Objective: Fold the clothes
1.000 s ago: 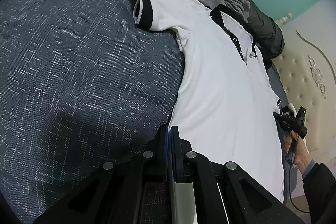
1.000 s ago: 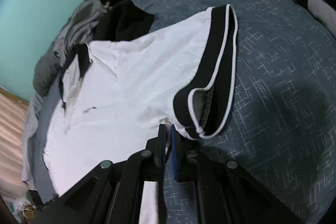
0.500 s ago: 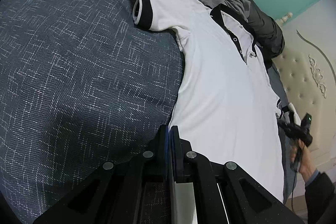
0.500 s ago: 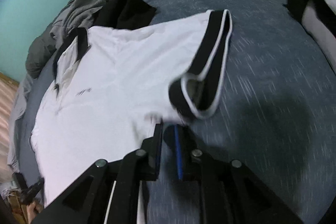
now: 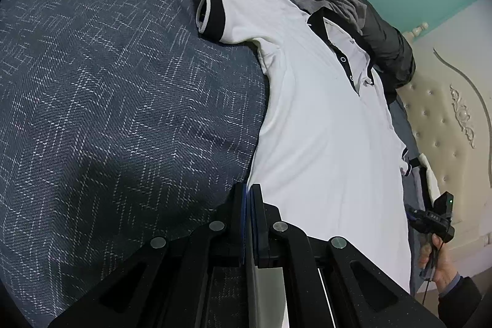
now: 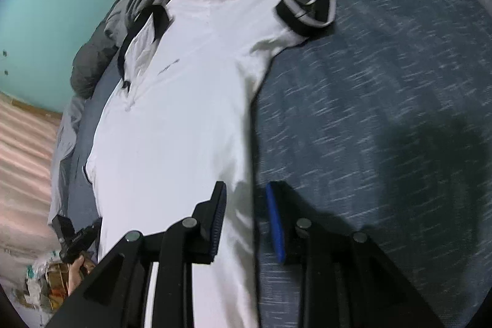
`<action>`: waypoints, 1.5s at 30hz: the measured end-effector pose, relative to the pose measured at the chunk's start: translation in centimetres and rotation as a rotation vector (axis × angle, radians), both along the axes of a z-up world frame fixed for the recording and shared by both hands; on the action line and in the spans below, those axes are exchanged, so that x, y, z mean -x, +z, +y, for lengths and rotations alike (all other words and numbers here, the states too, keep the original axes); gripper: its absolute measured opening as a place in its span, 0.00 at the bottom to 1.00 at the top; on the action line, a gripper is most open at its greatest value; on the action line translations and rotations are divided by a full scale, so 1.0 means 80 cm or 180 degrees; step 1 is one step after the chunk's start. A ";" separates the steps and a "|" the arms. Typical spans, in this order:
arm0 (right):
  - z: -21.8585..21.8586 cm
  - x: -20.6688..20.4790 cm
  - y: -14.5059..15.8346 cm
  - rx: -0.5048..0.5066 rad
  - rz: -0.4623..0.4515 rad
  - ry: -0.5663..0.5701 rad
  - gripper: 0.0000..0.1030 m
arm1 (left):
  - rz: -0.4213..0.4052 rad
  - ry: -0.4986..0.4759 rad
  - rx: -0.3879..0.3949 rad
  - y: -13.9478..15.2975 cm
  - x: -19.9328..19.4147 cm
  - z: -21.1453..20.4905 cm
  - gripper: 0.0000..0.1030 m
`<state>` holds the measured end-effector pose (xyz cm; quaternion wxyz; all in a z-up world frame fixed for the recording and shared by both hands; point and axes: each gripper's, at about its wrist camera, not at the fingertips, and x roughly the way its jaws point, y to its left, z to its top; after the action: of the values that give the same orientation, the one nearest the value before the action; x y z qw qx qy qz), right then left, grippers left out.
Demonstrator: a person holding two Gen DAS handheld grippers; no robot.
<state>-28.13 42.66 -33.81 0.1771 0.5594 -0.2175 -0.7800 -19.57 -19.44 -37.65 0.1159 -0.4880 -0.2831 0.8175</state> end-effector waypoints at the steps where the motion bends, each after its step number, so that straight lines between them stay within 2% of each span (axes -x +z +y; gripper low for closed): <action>1: -0.003 -0.001 0.000 -0.0053 0.0007 0.0017 0.08 | -0.0004 0.0003 -0.0015 0.000 0.000 -0.001 0.03; 8: 0.018 -0.001 0.010 -0.0021 0.0170 -0.0250 0.02 | -0.0007 -0.0007 0.0001 -0.001 0.000 -0.002 0.03; 10: 0.022 0.001 0.014 -0.0134 0.0203 -0.0303 0.01 | -0.0007 -0.0013 0.0008 0.000 0.000 -0.003 0.03; 13: 0.025 0.004 0.019 -0.0227 0.0234 -0.0307 0.01 | -0.0009 -0.0019 0.0017 -0.001 0.000 -0.005 0.03; 18: 0.018 -0.010 0.021 -0.0083 0.0108 -0.0160 0.03 | -0.0011 -0.0019 0.0015 0.001 -0.002 -0.005 0.03; 20: 0.014 -0.018 0.021 -0.0025 0.0054 -0.0094 0.14 | -0.0014 -0.0018 0.0010 0.001 -0.002 -0.005 0.03; 21: 0.013 -0.025 0.019 -0.0008 0.0037 -0.0059 0.27 | -0.0016 -0.0018 0.0006 0.002 -0.002 -0.005 0.03; 22: 0.011 -0.033 0.018 0.0008 0.0020 -0.0025 0.30 | -0.0016 -0.0017 0.0003 0.002 -0.002 -0.005 0.03; 25: 0.008 -0.051 0.015 0.0035 -0.0017 0.0050 0.30 | -0.0018 -0.0015 -0.0003 0.002 -0.002 -0.004 0.03; 26: 0.010 -0.053 0.015 0.0008 -0.0004 0.0030 0.27 | -0.0019 -0.0015 -0.0005 0.002 -0.002 -0.004 0.03; 27: 0.012 -0.054 0.015 -0.0019 0.0008 0.0009 0.11 | -0.0020 -0.0014 -0.0006 0.002 -0.002 -0.004 0.03; 28: 0.013 -0.056 0.014 -0.0046 0.0021 -0.0011 0.04 | -0.0021 -0.0013 -0.0008 0.002 -0.002 -0.003 0.03; 34: 0.024 -0.064 0.012 -0.0208 0.0097 -0.0135 0.01 | -0.0025 -0.0017 -0.0008 0.003 -0.001 -0.001 0.03; 38: 0.026 -0.068 0.011 -0.0062 0.0065 -0.0094 0.01 | -0.0029 -0.0011 -0.0012 0.003 -0.001 0.000 0.03; 41: 0.016 -0.071 0.009 0.0072 -0.0009 0.0013 0.08 | -0.0032 -0.0011 -0.0004 0.004 -0.001 0.001 0.03; 42: 0.014 -0.072 0.008 0.0076 -0.0013 0.0015 0.20 | -0.0032 -0.0010 -0.0003 0.004 -0.001 0.001 0.03; 45: 0.008 -0.077 0.006 0.0089 -0.0024 0.0023 0.23 | -0.0032 -0.0009 -0.0007 0.004 -0.002 0.001 0.03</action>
<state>-22.00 43.29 -33.33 0.1869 0.5606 -0.2270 -0.7741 -19.41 -19.33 -37.34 0.1162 -0.4924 -0.2840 0.8145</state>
